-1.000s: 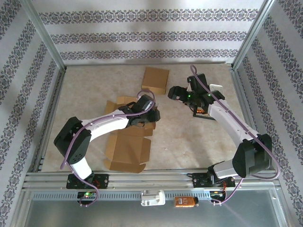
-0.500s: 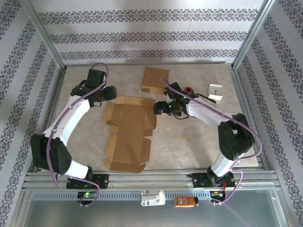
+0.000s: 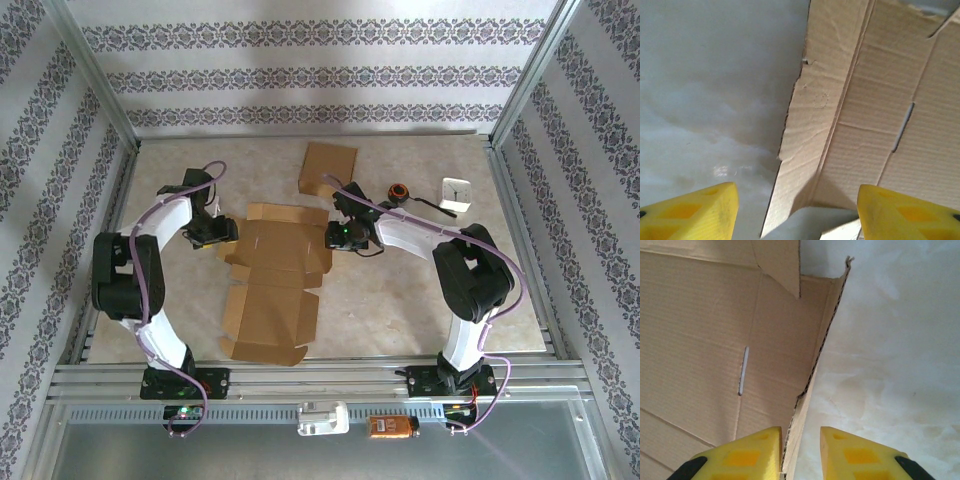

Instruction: Fold the paper box

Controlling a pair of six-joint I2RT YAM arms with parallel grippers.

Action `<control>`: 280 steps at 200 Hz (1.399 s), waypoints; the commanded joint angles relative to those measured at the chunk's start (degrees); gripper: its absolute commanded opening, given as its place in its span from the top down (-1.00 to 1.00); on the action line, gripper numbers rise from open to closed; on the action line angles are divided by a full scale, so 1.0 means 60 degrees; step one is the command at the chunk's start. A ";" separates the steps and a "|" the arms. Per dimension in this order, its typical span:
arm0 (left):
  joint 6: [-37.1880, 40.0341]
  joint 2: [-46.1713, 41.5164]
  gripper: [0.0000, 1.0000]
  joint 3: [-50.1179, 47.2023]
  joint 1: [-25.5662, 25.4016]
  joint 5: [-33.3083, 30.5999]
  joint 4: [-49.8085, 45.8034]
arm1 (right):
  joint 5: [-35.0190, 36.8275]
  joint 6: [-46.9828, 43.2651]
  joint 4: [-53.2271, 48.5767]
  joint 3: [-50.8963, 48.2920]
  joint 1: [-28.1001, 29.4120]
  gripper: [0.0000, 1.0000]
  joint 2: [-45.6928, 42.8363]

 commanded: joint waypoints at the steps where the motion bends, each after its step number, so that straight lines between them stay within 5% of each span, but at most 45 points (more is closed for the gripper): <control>1: 0.0283 0.0513 -0.20 0.0359 0.0118 0.0636 -0.0345 | -0.0009 0.0096 0.0099 -0.0299 -0.0120 0.46 -0.0412; 48: 0.0386 0.0828 0.49 0.0174 0.0118 0.1216 0.0083 | 0.0232 -0.0043 0.0105 -0.0317 -0.0162 0.34 -0.1103; 85: 0.0987 -0.0282 1.00 -0.0328 0.0042 0.2078 0.1446 | 0.0826 -0.2630 0.0978 -0.0248 -0.0563 -0.48 -0.2673; 130: 0.1992 -0.1484 1.00 -0.0983 -0.0917 0.2840 0.3430 | -0.1996 -0.7252 0.0798 0.0827 -0.1655 -0.87 -0.2661; 164: 0.3104 -0.2501 1.00 -0.1830 -0.1824 0.2940 0.4989 | -0.2463 -1.1200 0.0731 0.0992 -0.1769 -0.96 -0.2813; 189: 0.3820 -0.3347 1.00 -0.2744 -0.2517 0.2654 0.6483 | -0.2399 -1.3390 0.0754 0.0619 -0.1815 -0.91 -0.2892; 214: 0.3960 -0.3859 1.00 -0.3344 -0.2775 0.2593 0.7486 | -0.2469 -1.3671 0.0311 0.0792 -0.2105 -0.72 -0.2670; 280: 0.3979 -0.3805 1.00 -0.3192 -0.2857 0.2641 0.7255 | -0.2682 -1.3393 0.0182 0.0531 -0.2256 0.40 -0.2436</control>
